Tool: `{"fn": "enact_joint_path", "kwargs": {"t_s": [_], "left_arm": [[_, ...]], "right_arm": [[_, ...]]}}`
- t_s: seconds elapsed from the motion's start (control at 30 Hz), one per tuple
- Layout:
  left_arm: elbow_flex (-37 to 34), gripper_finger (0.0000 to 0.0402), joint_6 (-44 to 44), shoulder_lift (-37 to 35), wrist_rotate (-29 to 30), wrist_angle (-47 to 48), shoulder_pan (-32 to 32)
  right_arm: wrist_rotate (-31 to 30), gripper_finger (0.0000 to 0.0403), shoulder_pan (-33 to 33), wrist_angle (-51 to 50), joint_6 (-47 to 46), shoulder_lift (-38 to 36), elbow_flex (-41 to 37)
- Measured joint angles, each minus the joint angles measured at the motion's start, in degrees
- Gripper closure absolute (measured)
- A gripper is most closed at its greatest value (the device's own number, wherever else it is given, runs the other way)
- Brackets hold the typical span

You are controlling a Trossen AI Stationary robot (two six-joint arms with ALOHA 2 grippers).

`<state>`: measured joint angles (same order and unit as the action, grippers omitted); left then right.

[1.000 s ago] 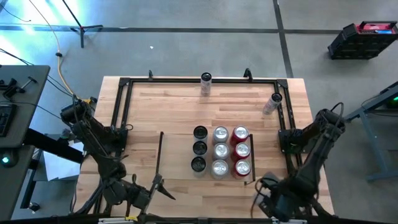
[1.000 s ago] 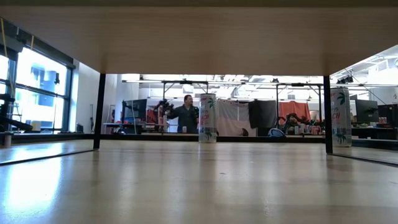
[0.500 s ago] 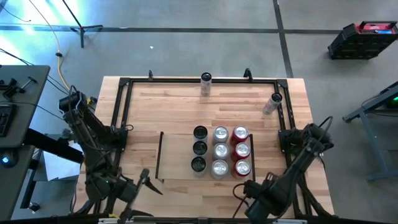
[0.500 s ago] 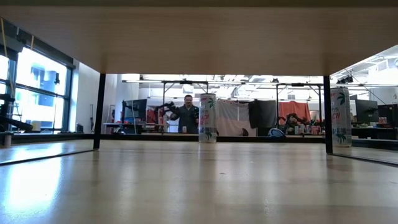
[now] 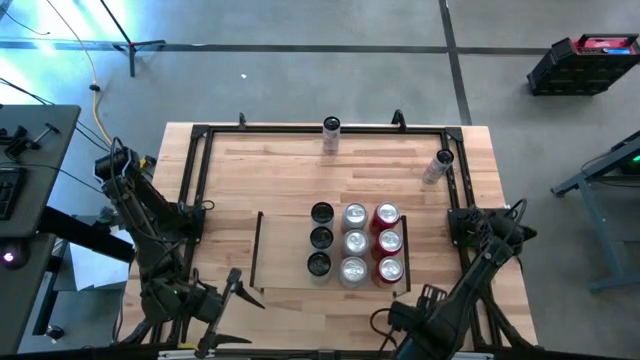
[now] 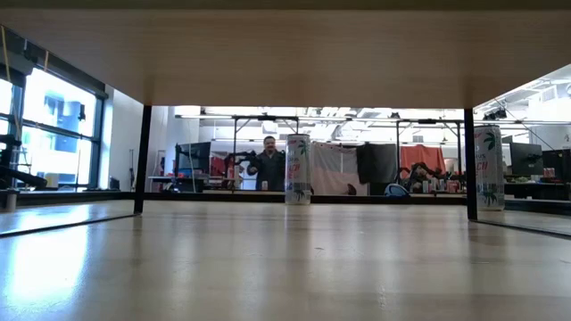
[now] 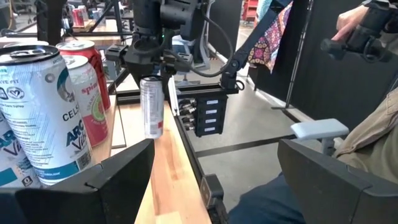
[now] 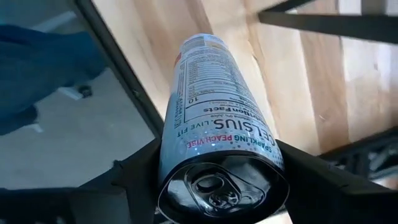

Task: Place canned beverage on shelf
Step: Put the bottom white-pink soda can on the shelf

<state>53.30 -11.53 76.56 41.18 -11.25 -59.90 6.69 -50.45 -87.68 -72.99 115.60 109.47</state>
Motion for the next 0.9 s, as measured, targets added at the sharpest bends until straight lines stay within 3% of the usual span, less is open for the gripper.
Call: {"fn": "enact_joint_path", "kwargs": {"t_s": [0.23,0.9], "left_arm": [[0.00,0.0071,-0.28,0.02,-0.02,-0.01,0.00],[0.00,0.0071,-0.38,0.04,-0.04,-0.06,0.00]], "right_arm": [[0.36,0.0121,0.21,1.18,-0.48,0.03,0.01],[0.64,0.0115,0.05,1.08,-0.50,-0.03,0.07]]}}
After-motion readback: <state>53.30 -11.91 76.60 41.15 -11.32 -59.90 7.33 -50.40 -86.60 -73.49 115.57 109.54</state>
